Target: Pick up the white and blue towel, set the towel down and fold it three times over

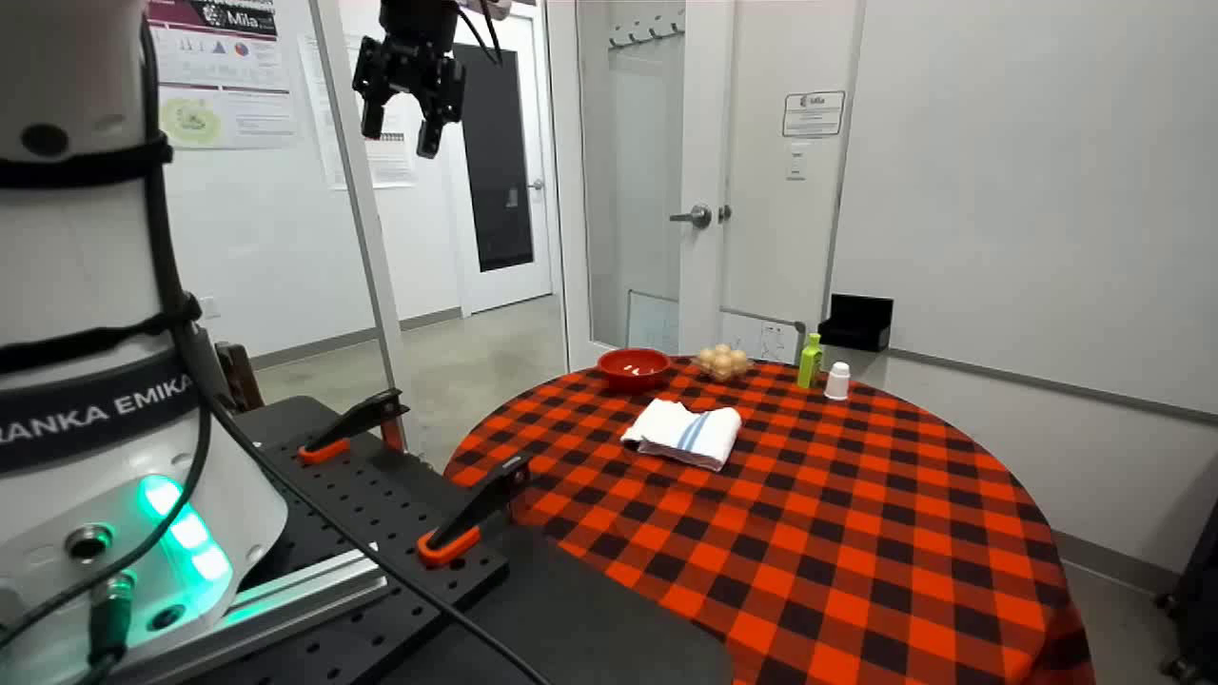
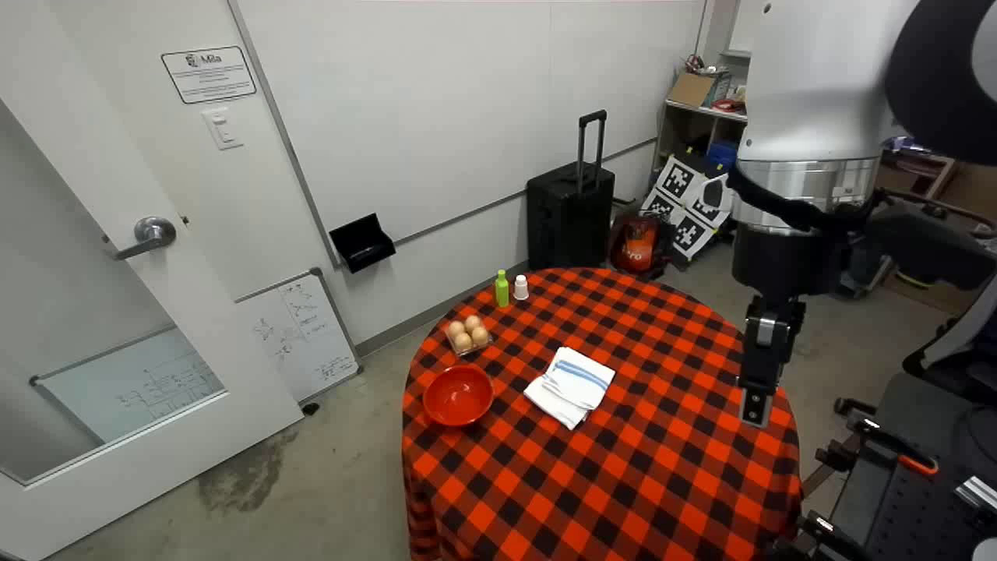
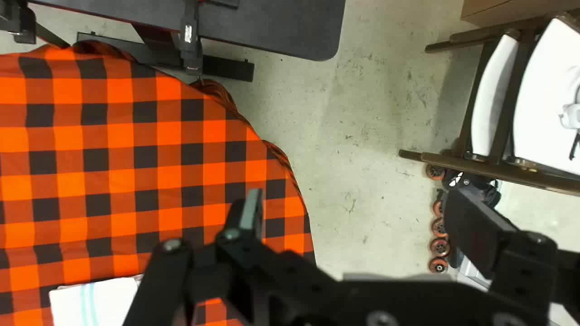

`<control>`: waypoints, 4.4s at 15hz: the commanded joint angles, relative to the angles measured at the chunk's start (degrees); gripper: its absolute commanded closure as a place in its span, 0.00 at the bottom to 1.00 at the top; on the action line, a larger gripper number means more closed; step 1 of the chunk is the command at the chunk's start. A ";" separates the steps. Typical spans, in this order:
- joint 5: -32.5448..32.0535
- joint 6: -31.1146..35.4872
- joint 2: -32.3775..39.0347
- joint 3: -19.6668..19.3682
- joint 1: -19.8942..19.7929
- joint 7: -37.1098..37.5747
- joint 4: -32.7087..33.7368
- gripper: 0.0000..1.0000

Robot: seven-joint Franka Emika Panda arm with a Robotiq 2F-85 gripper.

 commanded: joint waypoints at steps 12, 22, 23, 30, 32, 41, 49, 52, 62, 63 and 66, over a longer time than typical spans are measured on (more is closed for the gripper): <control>-15.74 19.38 12.78 5.31 -6.78 11.82 3.69 0.00; -54.68 32.79 38.31 -0.02 -6.55 45.69 17.89 0.00; -55.88 32.89 40.56 -1.24 -5.47 47.25 19.61 0.00; -55.01 36.87 59.93 -9.39 0.22 50.98 32.70 0.00; -53.98 37.63 64.36 -10.54 1.01 48.62 36.11 0.00; -47.22 35.28 82.56 -11.72 2.60 32.19 52.05 0.00; -42.28 30.56 95.61 -15.28 2.76 18.94 68.95 0.00; -41.67 28.41 98.67 -16.02 2.25 17.15 73.77 0.00; -41.65 23.75 103.91 -17.06 2.33 15.56 83.61 0.70; -41.71 23.57 104.04 -17.18 2.41 15.61 83.98 0.76; -43.80 23.51 101.58 -16.83 2.56 17.01 81.40 0.99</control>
